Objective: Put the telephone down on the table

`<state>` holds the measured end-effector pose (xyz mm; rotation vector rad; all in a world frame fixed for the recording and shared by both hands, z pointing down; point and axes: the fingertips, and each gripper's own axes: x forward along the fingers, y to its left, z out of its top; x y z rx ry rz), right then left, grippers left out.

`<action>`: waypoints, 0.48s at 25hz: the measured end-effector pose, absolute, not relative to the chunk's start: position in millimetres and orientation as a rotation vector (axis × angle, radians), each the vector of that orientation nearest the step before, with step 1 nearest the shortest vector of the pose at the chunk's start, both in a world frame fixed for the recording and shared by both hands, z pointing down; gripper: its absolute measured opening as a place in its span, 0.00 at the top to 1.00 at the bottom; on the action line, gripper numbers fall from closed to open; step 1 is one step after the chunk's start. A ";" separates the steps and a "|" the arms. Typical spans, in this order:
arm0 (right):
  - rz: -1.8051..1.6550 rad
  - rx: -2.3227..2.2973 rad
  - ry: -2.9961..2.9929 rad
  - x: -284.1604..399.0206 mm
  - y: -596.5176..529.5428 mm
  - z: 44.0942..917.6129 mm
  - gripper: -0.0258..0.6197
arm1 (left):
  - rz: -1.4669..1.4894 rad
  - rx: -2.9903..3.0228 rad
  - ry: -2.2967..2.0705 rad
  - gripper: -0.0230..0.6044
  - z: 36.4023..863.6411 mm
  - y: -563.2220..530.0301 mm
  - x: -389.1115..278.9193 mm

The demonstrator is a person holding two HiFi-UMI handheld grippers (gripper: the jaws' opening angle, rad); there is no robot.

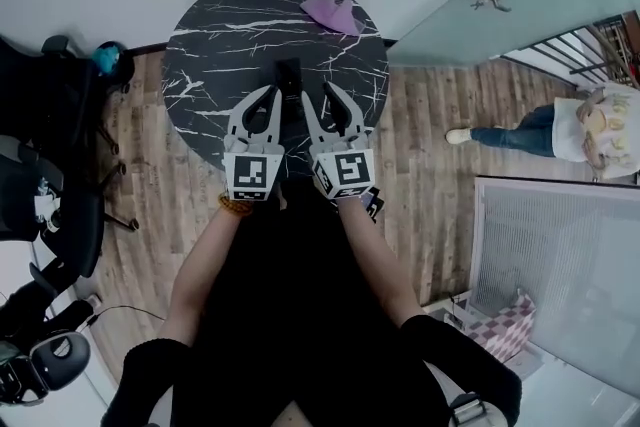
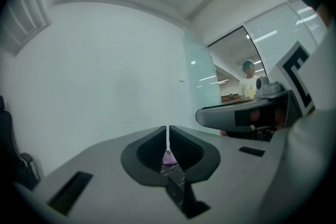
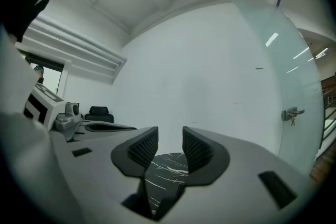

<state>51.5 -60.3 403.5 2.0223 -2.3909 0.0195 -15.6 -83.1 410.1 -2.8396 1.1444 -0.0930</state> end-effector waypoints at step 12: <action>-0.015 2.033 -2.358 15.3 -50.1 405.4 0.83 | -0.057 -2.823 1.135 0.92 403.9 -82.4 -46.0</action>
